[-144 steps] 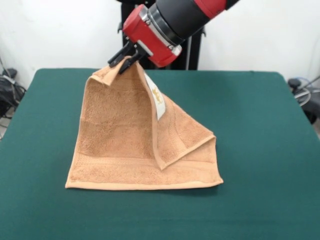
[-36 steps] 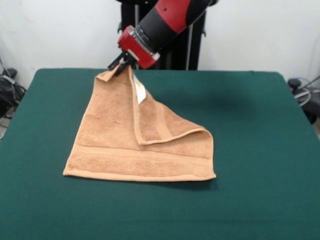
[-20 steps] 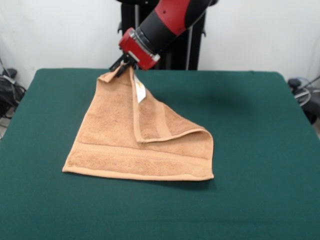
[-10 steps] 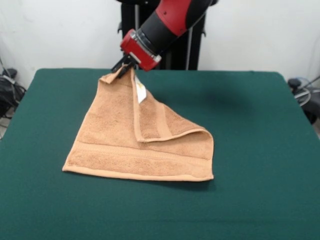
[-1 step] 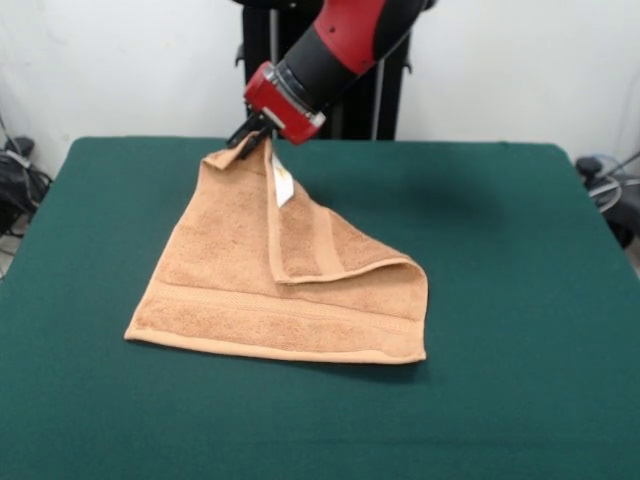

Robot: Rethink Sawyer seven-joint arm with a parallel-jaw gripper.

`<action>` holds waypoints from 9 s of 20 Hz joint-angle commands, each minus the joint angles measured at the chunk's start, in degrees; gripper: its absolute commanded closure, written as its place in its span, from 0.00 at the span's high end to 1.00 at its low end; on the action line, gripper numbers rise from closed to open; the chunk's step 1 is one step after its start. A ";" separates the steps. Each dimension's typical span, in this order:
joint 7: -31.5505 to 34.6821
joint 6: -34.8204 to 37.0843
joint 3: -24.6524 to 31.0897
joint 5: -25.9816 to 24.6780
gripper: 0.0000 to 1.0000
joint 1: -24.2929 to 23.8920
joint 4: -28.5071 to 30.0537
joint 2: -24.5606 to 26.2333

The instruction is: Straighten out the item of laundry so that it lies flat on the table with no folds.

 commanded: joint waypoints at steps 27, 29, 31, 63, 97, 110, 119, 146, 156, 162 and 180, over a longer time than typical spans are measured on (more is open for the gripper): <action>15.40 -3.60 10.12 4.12 1.00 -1.18 0.32 0.19; 15.28 -3.44 9.97 4.24 1.00 -1.03 0.32 0.23; 15.05 -2.88 9.54 4.45 1.00 -0.70 0.40 -0.02; 10.76 28.59 -5.38 4.47 1.00 10.29 -12.50 -4.54; 12.42 35.43 -7.34 3.88 1.00 13.34 -18.22 -2.28; 13.64 38.08 -7.59 4.77 1.00 13.78 -22.73 0.88; 15.03 42.14 -8.36 5.39 1.00 14.73 -26.75 2.85; 15.68 49.72 -7.91 6.51 1.00 12.55 -39.69 10.15; 15.78 53.89 -7.19 6.26 1.00 11.67 -43.55 10.95; 13.91 57.42 -8.88 4.58 1.00 11.40 -43.68 8.57; 15.46 49.45 -4.17 5.38 1.00 8.99 -44.94 14.04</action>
